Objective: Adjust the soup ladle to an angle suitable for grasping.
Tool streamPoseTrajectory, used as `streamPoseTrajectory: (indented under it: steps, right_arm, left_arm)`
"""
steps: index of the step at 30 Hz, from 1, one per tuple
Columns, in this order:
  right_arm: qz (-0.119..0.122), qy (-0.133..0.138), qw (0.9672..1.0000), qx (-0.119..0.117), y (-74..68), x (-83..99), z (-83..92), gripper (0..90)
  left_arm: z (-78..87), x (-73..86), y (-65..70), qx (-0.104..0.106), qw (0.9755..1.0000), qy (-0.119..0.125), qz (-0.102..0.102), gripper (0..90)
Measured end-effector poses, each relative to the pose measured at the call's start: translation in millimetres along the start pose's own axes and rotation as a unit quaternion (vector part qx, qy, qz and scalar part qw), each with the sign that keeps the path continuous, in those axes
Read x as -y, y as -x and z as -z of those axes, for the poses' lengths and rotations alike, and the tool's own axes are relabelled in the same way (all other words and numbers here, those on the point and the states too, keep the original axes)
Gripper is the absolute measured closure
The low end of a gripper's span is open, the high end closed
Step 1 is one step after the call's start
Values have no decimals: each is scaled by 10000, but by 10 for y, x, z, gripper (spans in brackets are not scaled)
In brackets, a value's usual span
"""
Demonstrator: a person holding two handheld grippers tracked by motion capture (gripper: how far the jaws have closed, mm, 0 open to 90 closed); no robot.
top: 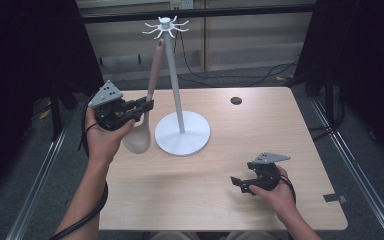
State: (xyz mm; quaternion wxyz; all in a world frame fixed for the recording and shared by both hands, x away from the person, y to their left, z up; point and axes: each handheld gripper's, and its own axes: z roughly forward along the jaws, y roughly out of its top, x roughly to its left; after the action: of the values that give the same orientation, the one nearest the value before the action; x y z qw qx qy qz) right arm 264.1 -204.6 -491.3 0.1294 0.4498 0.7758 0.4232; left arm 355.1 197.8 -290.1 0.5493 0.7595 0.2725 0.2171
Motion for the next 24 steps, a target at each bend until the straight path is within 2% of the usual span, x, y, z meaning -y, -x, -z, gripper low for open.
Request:
streamPoseTrajectory:
  steps: [11,15,24]
  right_arm:
    - [-6,15,10000,5,4,-3,6,131]
    - [-2,12,10000,-12,3,-4,3,131]
    - [-19,40,10000,-11,5,-6,8,130]
  left_arm:
    - [0,-35,-106,-386,9992,12,84,789]
    - [-23,-39,-116,-385,9992,-74,86,789]
    - [-80,-33,-129,-431,9989,-80,157,789]
